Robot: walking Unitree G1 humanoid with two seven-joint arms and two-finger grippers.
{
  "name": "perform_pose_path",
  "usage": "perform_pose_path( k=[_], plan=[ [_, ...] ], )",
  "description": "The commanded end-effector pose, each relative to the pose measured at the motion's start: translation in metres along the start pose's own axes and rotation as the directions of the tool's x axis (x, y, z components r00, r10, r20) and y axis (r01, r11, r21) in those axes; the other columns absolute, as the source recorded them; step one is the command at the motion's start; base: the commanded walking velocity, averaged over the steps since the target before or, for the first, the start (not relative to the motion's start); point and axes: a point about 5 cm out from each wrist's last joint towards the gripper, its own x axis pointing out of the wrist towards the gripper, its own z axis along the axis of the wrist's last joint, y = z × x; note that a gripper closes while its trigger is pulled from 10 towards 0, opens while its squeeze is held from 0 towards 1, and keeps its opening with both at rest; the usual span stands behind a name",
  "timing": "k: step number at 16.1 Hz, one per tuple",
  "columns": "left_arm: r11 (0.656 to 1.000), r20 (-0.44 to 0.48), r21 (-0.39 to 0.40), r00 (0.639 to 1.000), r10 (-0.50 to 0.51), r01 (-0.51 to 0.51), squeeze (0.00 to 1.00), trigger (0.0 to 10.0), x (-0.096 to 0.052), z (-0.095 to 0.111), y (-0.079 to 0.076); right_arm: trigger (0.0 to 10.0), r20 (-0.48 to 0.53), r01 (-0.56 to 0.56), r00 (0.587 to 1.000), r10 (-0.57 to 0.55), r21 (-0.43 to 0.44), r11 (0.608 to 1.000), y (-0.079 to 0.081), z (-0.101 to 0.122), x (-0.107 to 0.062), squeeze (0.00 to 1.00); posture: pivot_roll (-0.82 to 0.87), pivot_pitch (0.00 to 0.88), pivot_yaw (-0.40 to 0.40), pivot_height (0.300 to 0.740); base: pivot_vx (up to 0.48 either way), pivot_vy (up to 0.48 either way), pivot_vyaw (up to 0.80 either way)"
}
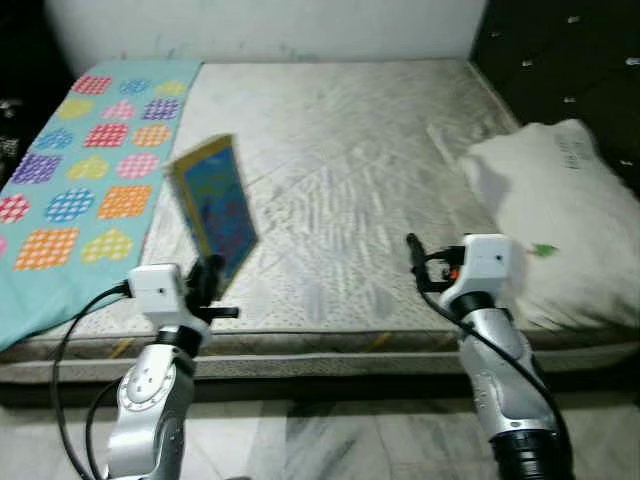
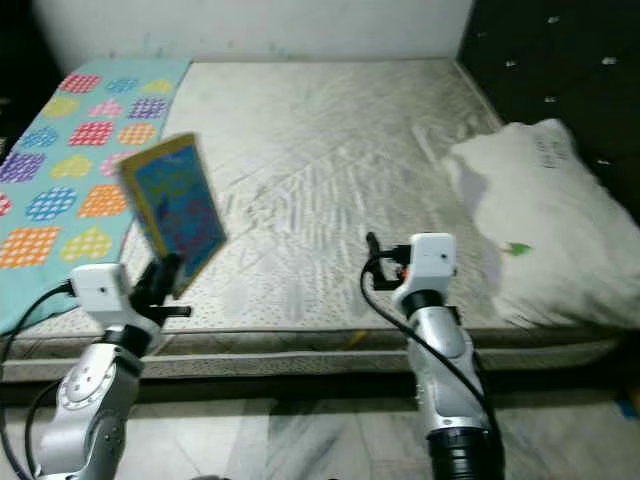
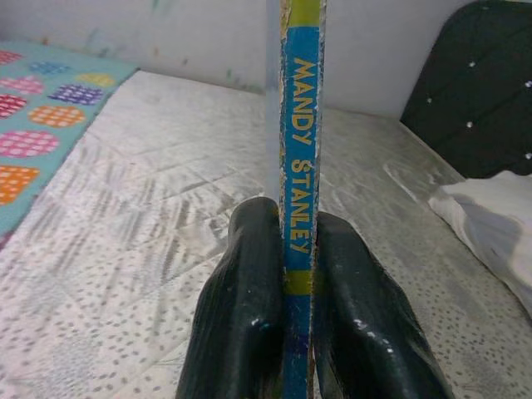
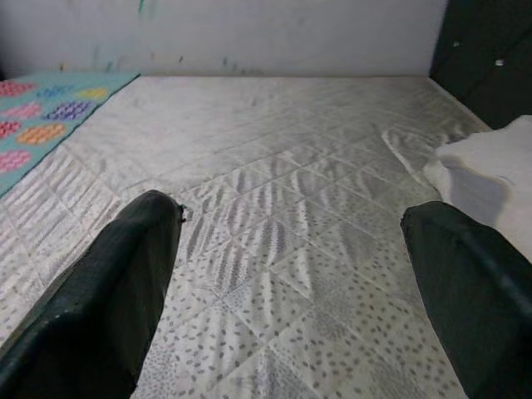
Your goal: Clean up the room
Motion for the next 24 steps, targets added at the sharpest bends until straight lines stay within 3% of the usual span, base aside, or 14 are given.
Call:
perform_pose_path(
  k=[1, 9, 17, 24],
  plan=[
    [1.0, 0.061, 0.011, 0.998, 0.003, -0.004, 0.0, 10.0, 0.0015, 0.0127, 0.0029, 10.0, 0.018, -0.016, 1.0, 0.016, -0.001, 1.0, 0.0069, 0.0041, 0.0028, 0.0, 0.08, 0.134, -0.001, 0.74, 0.337, 0.0, 0.0],
    [1.0, 0.051, 0.01, 0.999, -0.006, 0.005, 0.0, 10.0, 0.0009, 0.0111, 0.0018, 10.0, 0.02, -0.013, 1.0, 0.014, -0.003, 1.0, 0.0085, 0.0035, 0.0029, 0.0, 0.08, 0.139, 0.002, 0.74, 0.343, 0.0, 0.0],
    [0.999, 0.02, 0.0, 0.999, 0.04, -0.04, 0.0, 10.0, 0.0041, 0.0075, 0.0034, 10.0, 0.024, -0.021, 0.999, 0.022, -0.024, 0.999, 0.0106, 0.0037, 0.004, 0.0, 0.08, 0.14, 0.002, 0.74, 0.0, 0.0, 0.0],
    [0.999, 0.029, 0.002, 0.999, 0.045, -0.045, 0.0, 10.0, 0.0052, 0.0094, 0.0034, 10.0, 0.019, -0.018, 1.0, 0.018, -0.021, 1.0, 0.0096, 0.003, 0.0054, 0.0, 0.08, 0.139, -0.001, 0.74, 0.0, -0.337, 0.0]
  ],
)
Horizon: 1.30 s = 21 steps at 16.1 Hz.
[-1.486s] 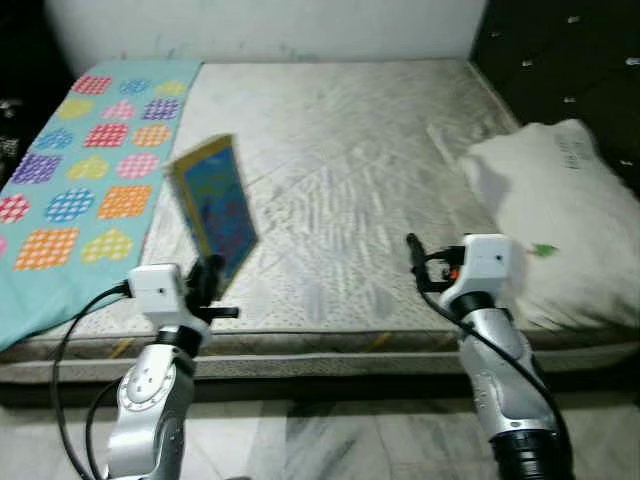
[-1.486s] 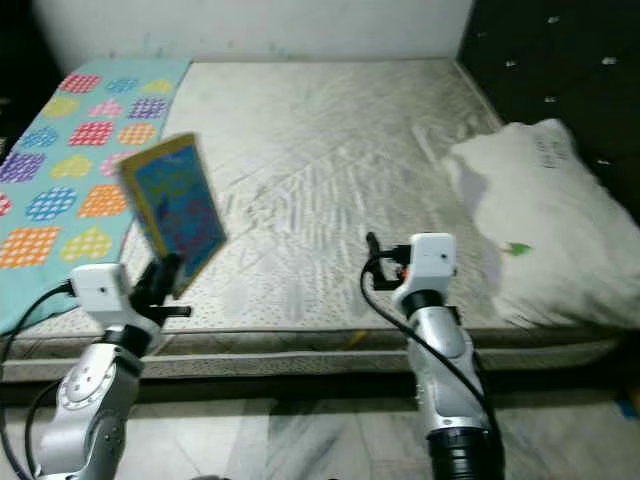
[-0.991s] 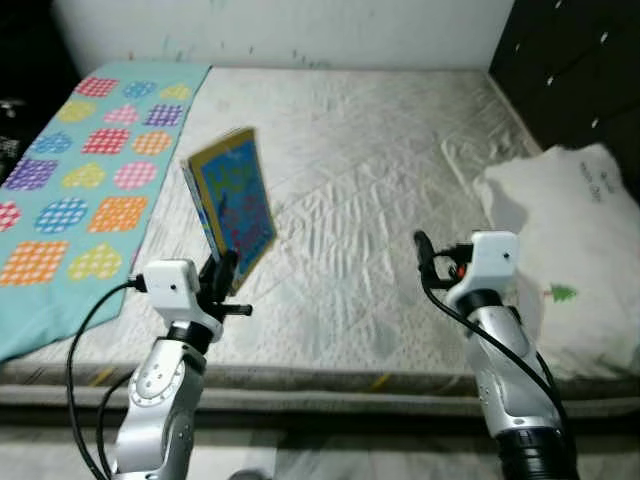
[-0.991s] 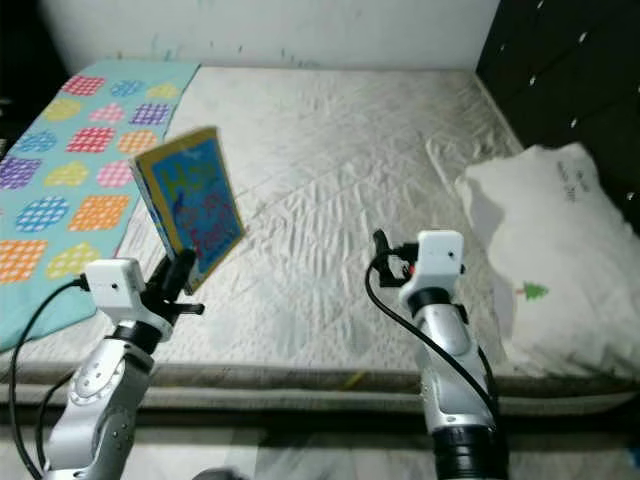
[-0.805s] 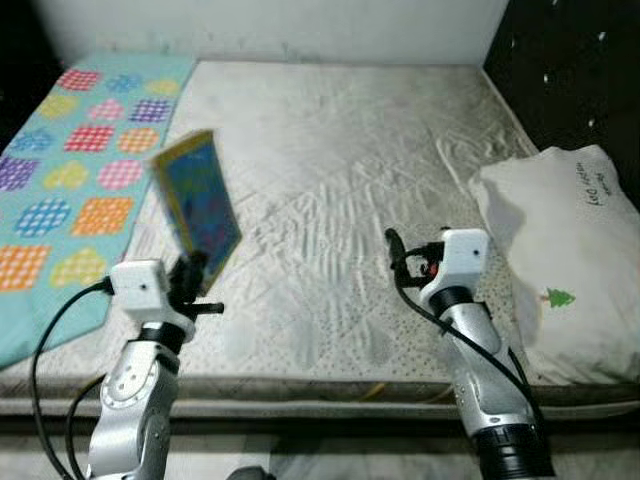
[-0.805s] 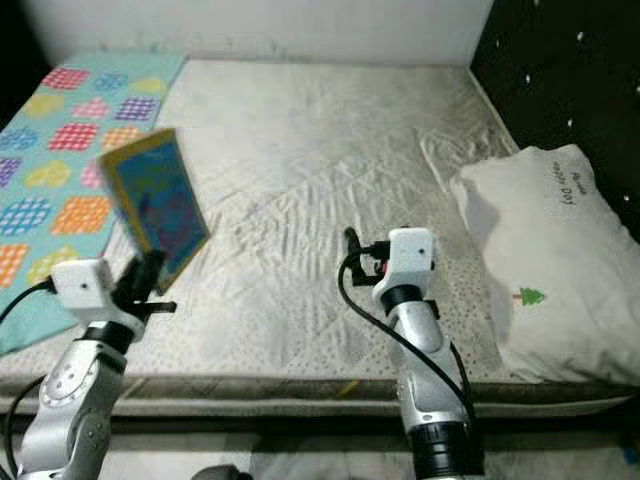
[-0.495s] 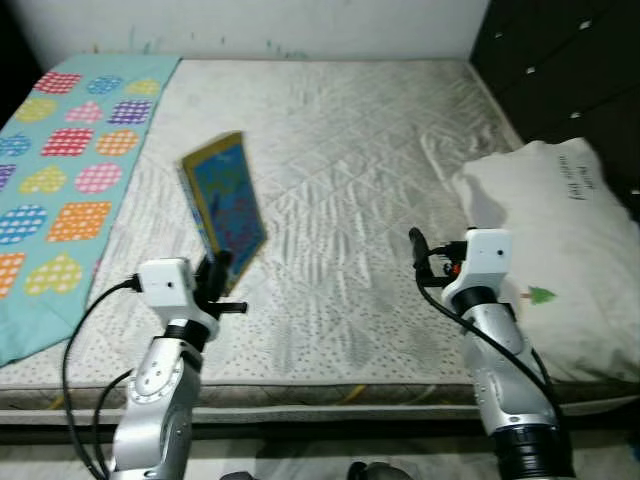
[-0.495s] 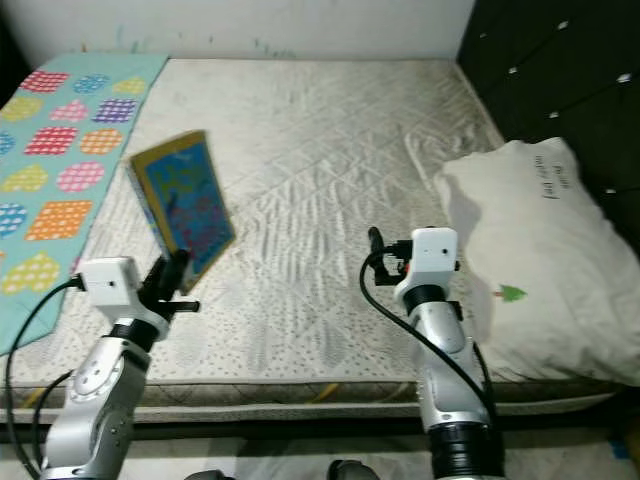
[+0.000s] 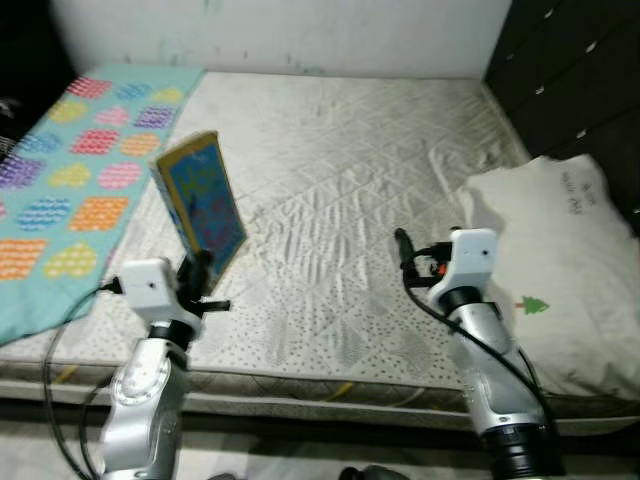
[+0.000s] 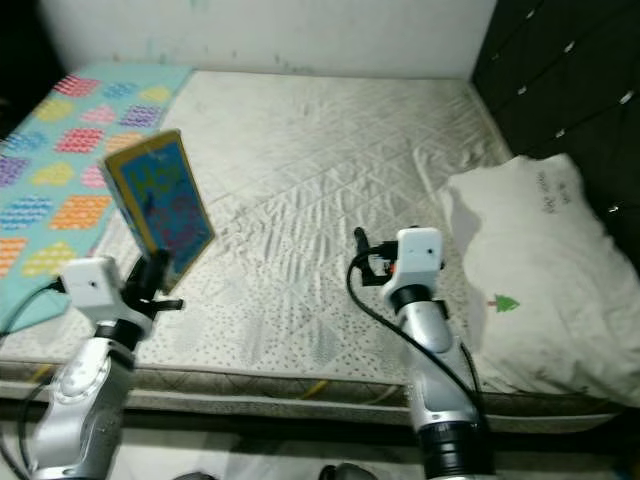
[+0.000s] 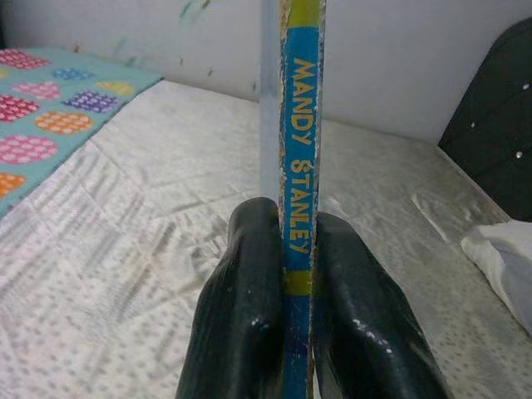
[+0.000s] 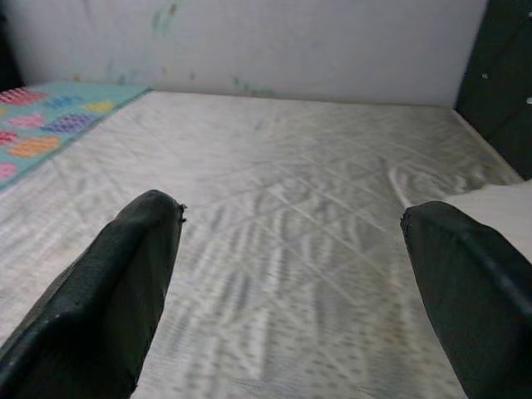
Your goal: Clean up the room
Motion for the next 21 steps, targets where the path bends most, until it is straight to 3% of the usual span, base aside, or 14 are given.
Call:
perform_pose_path(
  k=[1, 11, 13, 18, 21],
  plan=[
    [1.0, 0.032, 0.012, 0.999, -0.015, 0.014, 0.0, 10.0, 0.002, 0.007, -0.001, 10.0, 0.001, -0.003, 1.0, 0.003, 0.002, 1.0, 0.001, 0.0, 0.001, 0.0, 0.08, 0.139, -0.001, 0.74, 0.0, -0.341, 0.0],
    [0.999, 0.026, 0.026, 0.999, -0.035, 0.034, 0.0, 10.0, 0.004, 0.007, -0.004, 10.0, 0.003, -0.001, 1.0, 0.001, -0.001, 1.0, 0.001, 0.0, 0.002, 0.0, 0.08, 0.136, 0.002, 0.74, 0.0, -0.271, 0.0],
    [0.996, 0.019, 0.074, 0.999, 0.045, -0.046, 0.0, 10.0, 0.006, 0.004, -0.001, 10.0, 0.001, -0.004, 1.0, 0.004, -0.002, 1.0, 0.001, -0.001, 0.002, 0.0, 0.09, 0.13, -0.01, 0.74, 0.0, 0.0, 0.0],
    [0.974, -0.058, 0.175, 0.989, -0.135, 0.144, 0.0, 10.0, 0.002, 0.019, 0.004, 10.0, -0.008, 0.006, 1.0, -0.006, 0.011, 1.0, -0.002, -0.003, 0.003, 0.0, 0.13, 0.118, -0.012, 0.74, 0.0, 0.0, 0.0],
    [0.974, -0.082, 0.163, 0.986, -0.145, 0.157, 0.0, 10.0, -0.001, 0.019, 0.003, 10.0, -0.013, -0.001, 1.0, 0.001, 0.016, 1.0, 0.002, -0.005, 0.001, 0.0, 0.13, 0.121, -0.018, 0.74, 0.0, 0.0, -0.62]
  ],
)
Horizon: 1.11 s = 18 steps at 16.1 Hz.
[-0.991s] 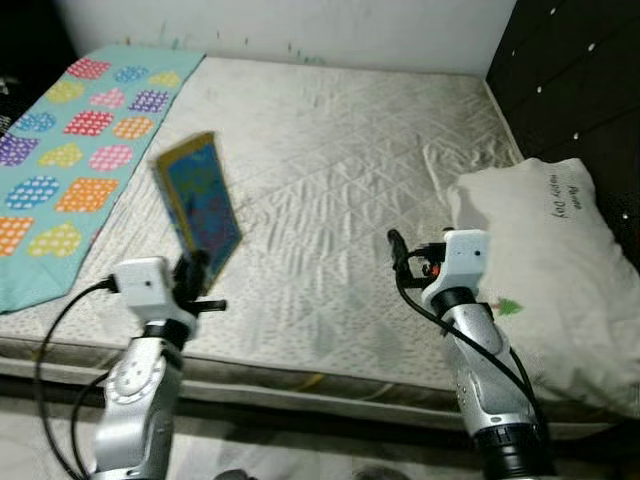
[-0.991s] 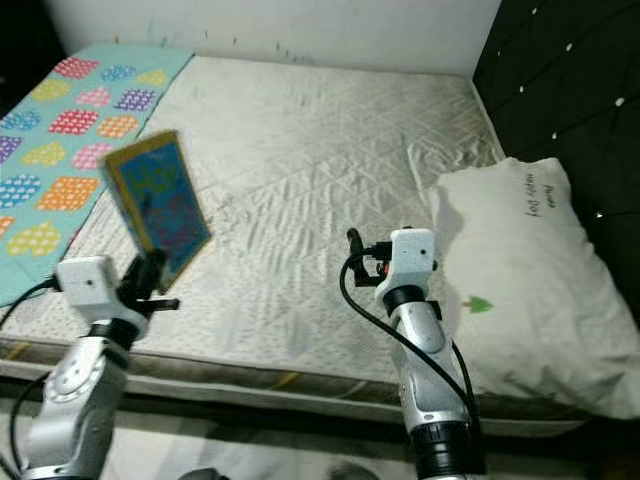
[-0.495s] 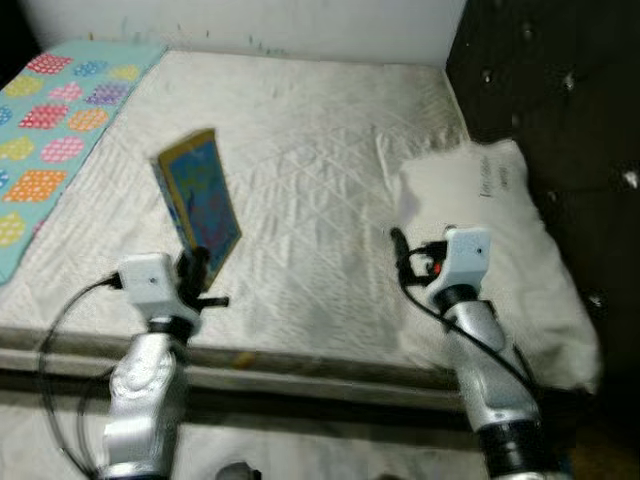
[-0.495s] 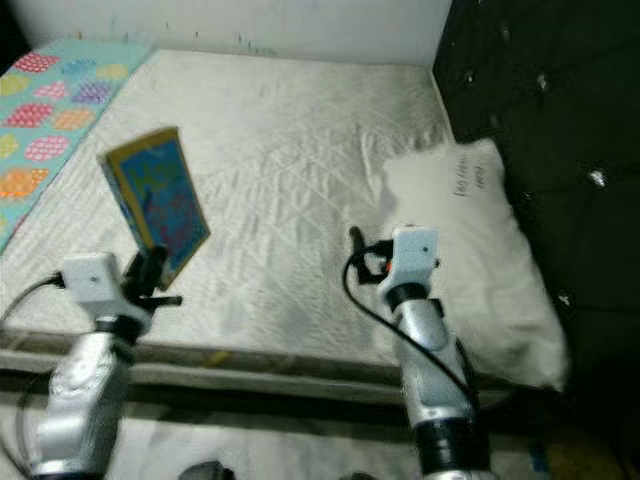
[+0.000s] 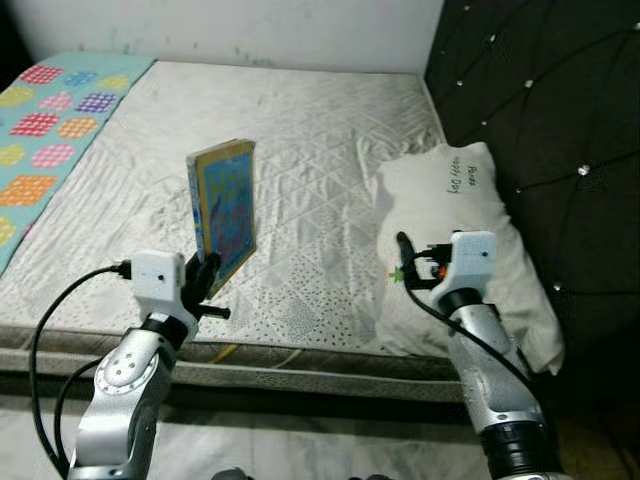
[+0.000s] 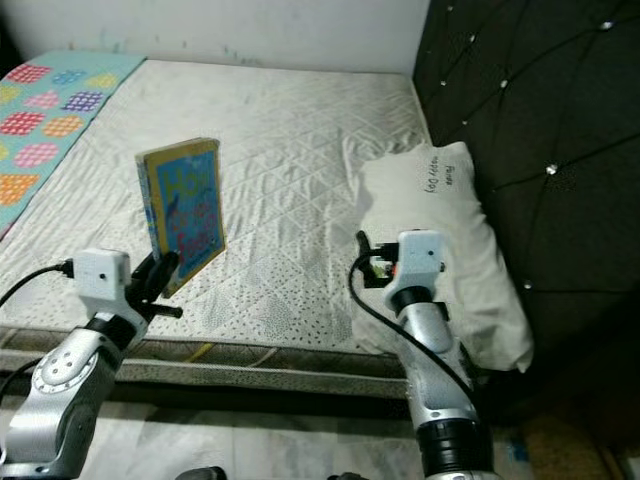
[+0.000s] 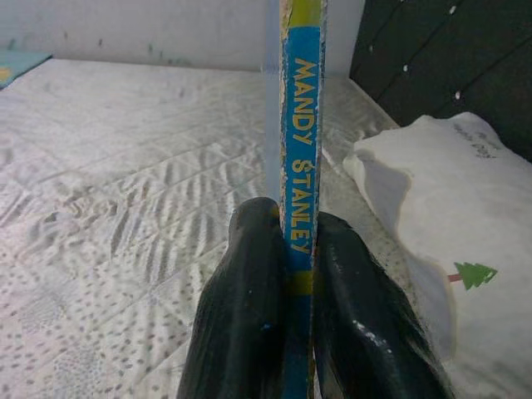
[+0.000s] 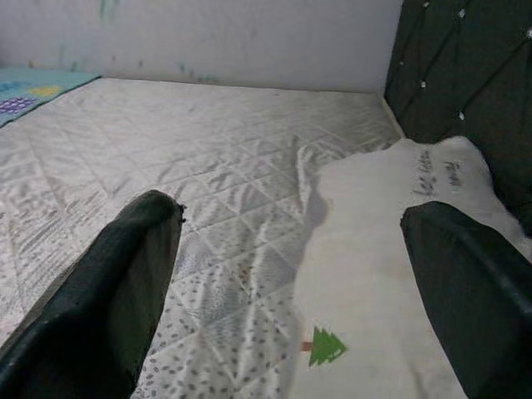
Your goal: Clean up the room
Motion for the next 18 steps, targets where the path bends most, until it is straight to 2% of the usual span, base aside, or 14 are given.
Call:
perform_pose_path(
  k=[1, 3, 5, 8, 10, 14, 18],
  plan=[
    [0.999, 0.041, -0.008, 0.999, -0.032, 0.033, 0.0, 10.0, 0.001, 0.005, -0.013, 10.0, 0.002, 0.004, 1.0, -0.004, -0.003, 1.0, -0.002, 0.0, -0.002, 0.0, 0.12, 0.128, -0.026, 0.74, 0.0, 0.0, -0.47],
    [0.999, 0.043, -0.029, 0.998, -0.034, 0.036, 0.0, 10.0, 0.0, 0.002, -0.019, 10.0, 0.0, 0.001, 1.0, -0.001, -0.004, 1.0, -0.002, 0.0, -0.003, 0.0, 0.12, 0.129, -0.03, 0.74, 0.0, 0.0, 0.0],
    [0.996, 0.082, -0.048, 0.994, -0.065, 0.07, 0.0, 10.0, -0.005, -0.001, -0.038, 10.0, -0.009, 0.002, 1.0, -0.002, -0.03, 1.0, -0.008, 0.001, -0.004, 0.0, 0.11, 0.135, -0.036, 0.74, 0.0, 0.0, 0.0],
    [0.994, 0.072, -0.111, 0.997, 0.008, 0.0, 0.0, 10.0, -0.011, -0.008, -0.036, 10.0, -0.013, 0.014, 1.0, -0.014, -0.03, 0.999, -0.013, 0.0, -0.005, 0.0, 0.1, 0.153, -0.047, 0.74, 0.0, 0.0, -0.76],
    [0.998, 0.084, -0.054, 0.996, -0.029, 0.034, 0.0, 10.0, -0.009, -0.007, -0.037, 10.0, -0.021, 0.002, 1.0, -0.002, -0.03, 1.0, -0.009, -0.001, -0.005, 0.0, 0.12, 0.174, -0.068, 0.74, 0.0, 0.0, -0.48],
    [0.997, 0.096, -0.07, 0.995, -0.003, 0.01, 0.0, 10.0, -0.004, -0.001, -0.027, 10.0, -0.023, -0.023, 0.999, 0.022, -0.035, 0.999, -0.003, -0.002, -0.004, 0.0, 0.12, 0.177, -0.058, 0.74, 0.0, 0.0, 0.0],
    [0.993, 0.131, -0.107, 0.991, -0.04, 0.054, 0.0, 10.0, -0.001, 0.004, -0.039, 10.0, -0.018, -0.015, 1.0, 0.015, -0.032, 0.999, -0.002, 0.0, -0.003, 0.0, 0.11, 0.184, -0.052, 0.74, 0.0, 0.0, 0.0]
  ],
)
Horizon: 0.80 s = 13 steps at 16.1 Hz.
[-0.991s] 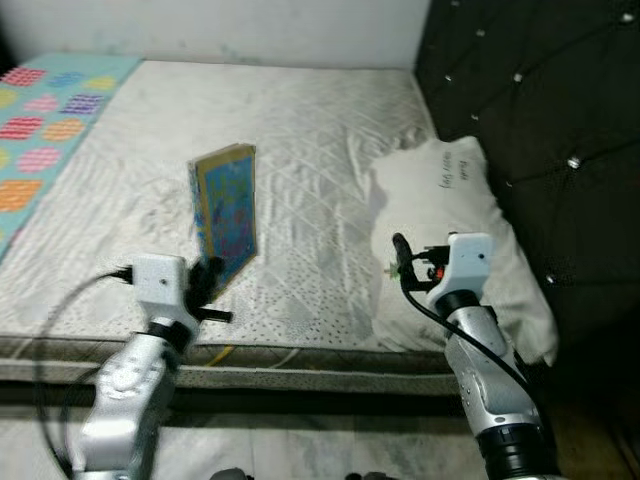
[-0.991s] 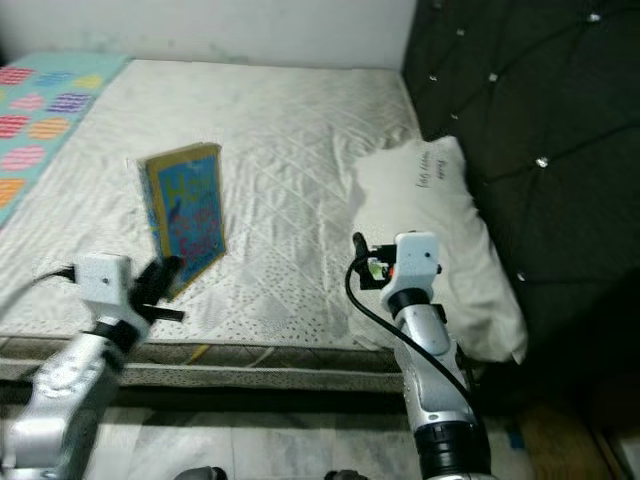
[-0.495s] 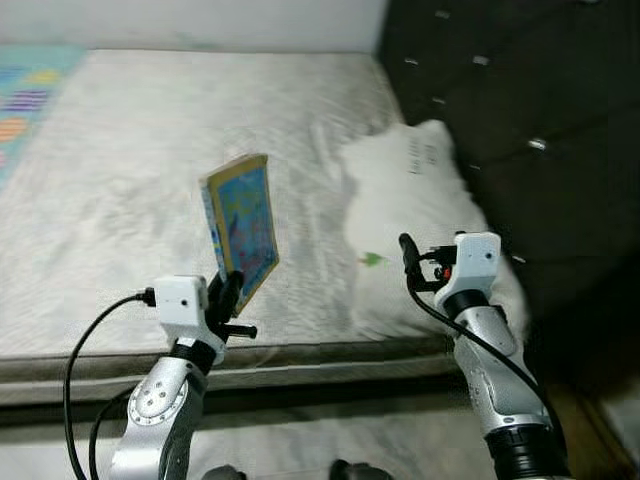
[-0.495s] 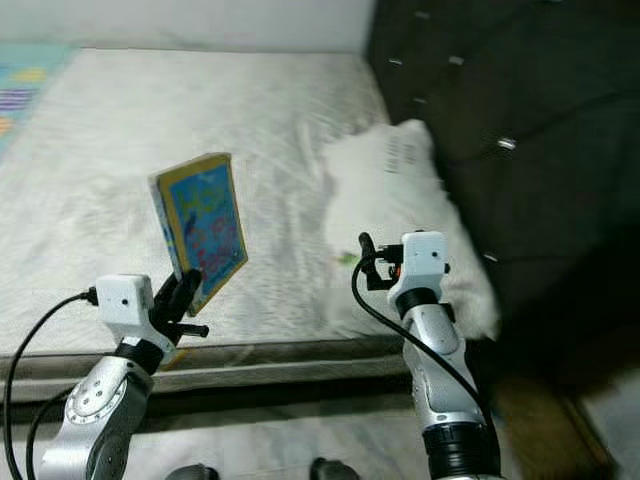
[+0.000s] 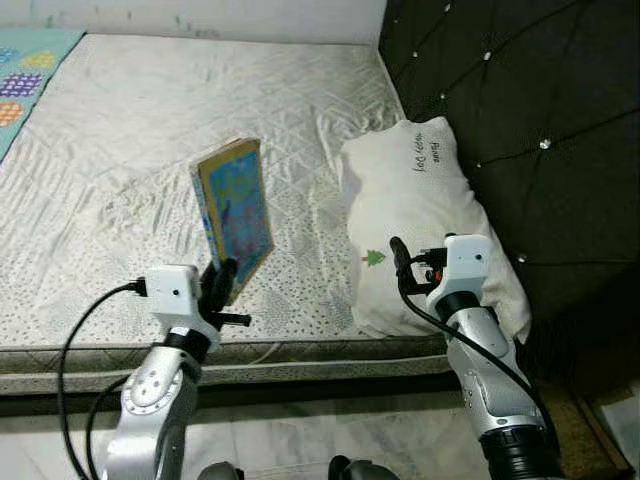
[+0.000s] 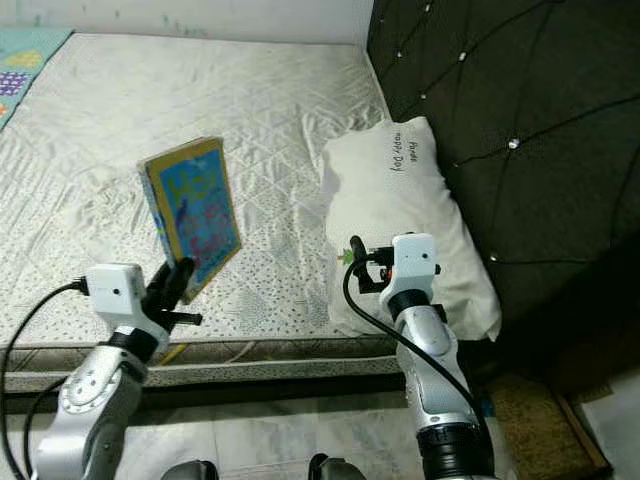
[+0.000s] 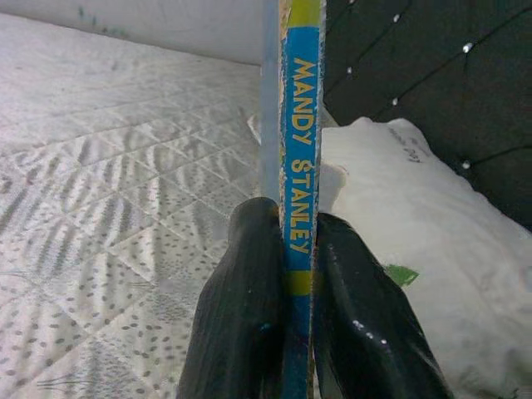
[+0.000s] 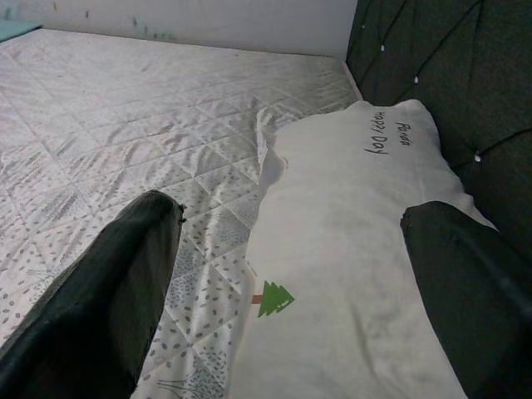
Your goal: Clean up the room
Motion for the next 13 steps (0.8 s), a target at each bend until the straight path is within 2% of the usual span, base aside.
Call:
perform_pose_path(
  k=[1, 13],
  plan=[
    [0.999, 0.056, 0.004, 0.997, -0.045, 0.045, 0.0, 10.0, 0.0023, 0.0111, -0.0076, 10.0, 0.005, 0.009, 1.0, -0.009, 0.0, 1.0, -0.0011, 0.0022, -0.0008, 0.0, 0.11, 0.187, -0.052, 0.74, 0.0, 0.0, 0.0],
    [0.999, 0.044, -0.003, 0.998, -0.053, 0.053, 0.0, 10.0, -0.0001, 0.0087, -0.0084, 10.0, 0.01, 0.003, 1.0, -0.003, 0.007, 1.0, 0.0, 0.0041, 0.0007, 0.0, 0.1, 0.193, -0.048, 0.74, 0.303, 0.0, -0.04]
  ],
)
